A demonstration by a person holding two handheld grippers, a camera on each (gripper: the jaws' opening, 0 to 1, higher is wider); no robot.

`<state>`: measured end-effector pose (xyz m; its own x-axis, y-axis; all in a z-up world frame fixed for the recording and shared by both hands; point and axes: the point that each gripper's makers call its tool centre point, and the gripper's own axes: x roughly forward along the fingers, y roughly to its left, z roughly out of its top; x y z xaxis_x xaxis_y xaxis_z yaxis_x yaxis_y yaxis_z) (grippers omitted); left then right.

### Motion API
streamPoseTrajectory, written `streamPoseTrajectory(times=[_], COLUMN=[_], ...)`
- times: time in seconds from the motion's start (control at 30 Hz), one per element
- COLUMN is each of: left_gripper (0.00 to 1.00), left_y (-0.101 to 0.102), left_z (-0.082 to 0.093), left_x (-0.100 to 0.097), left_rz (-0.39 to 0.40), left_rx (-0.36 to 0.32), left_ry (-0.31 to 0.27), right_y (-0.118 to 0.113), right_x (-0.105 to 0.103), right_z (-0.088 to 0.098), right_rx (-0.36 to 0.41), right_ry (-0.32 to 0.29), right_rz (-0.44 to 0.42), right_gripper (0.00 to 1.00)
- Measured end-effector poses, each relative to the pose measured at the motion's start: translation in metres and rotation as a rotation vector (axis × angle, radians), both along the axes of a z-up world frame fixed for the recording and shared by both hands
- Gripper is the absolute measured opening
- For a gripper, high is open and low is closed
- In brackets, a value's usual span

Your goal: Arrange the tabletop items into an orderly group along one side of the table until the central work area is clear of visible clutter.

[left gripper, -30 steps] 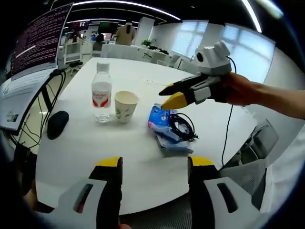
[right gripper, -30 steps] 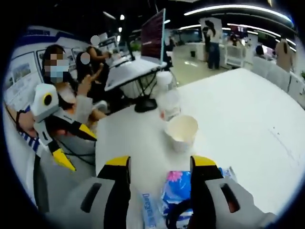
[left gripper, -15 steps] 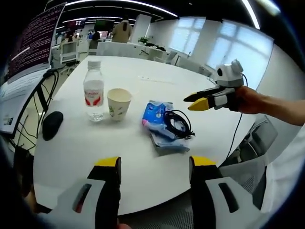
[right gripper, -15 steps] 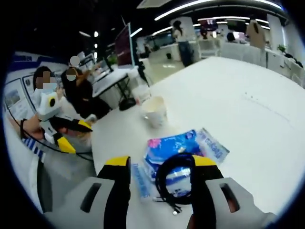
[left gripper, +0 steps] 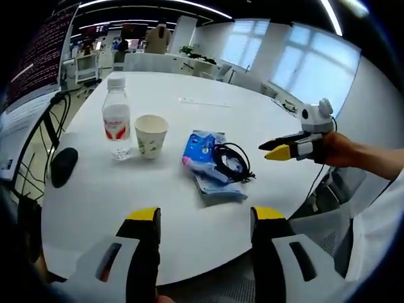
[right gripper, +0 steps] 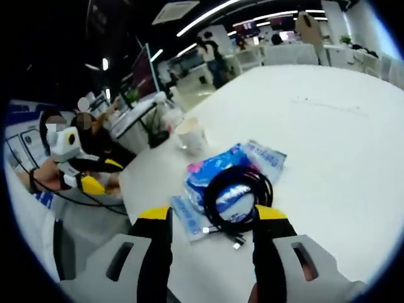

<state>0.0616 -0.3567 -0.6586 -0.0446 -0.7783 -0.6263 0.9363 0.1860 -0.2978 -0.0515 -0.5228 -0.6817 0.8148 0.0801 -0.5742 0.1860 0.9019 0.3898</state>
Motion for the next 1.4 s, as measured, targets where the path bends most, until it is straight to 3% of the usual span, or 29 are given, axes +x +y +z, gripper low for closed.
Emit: streamPoseTrajectory(times=[0.53, 1.13, 1.4], left_gripper=[0.56, 0.54, 0.54], left_y=[-0.008, -0.015, -0.013], left_z=[0.004, 0.001, 0.002], left_x=[-0.002, -0.015, -0.018], left_rz=[-0.003, -0.025, -0.019], left_rx=[0.011, 0.012, 0.008], left_ry=[-0.011, -0.001, -0.002], right_y=[-0.007, -0.009, -0.013], right_x=[-0.048, -0.065, -0.073], right_z=[-0.006, -0.011, -0.019], right_rx=[0.047, 0.063, 0.07], right_ry=[-0.011, -0.014, 0.022], right_rz=[-0.138, -0.195, -0.191], right_gripper=[0.47, 0.45, 0.43])
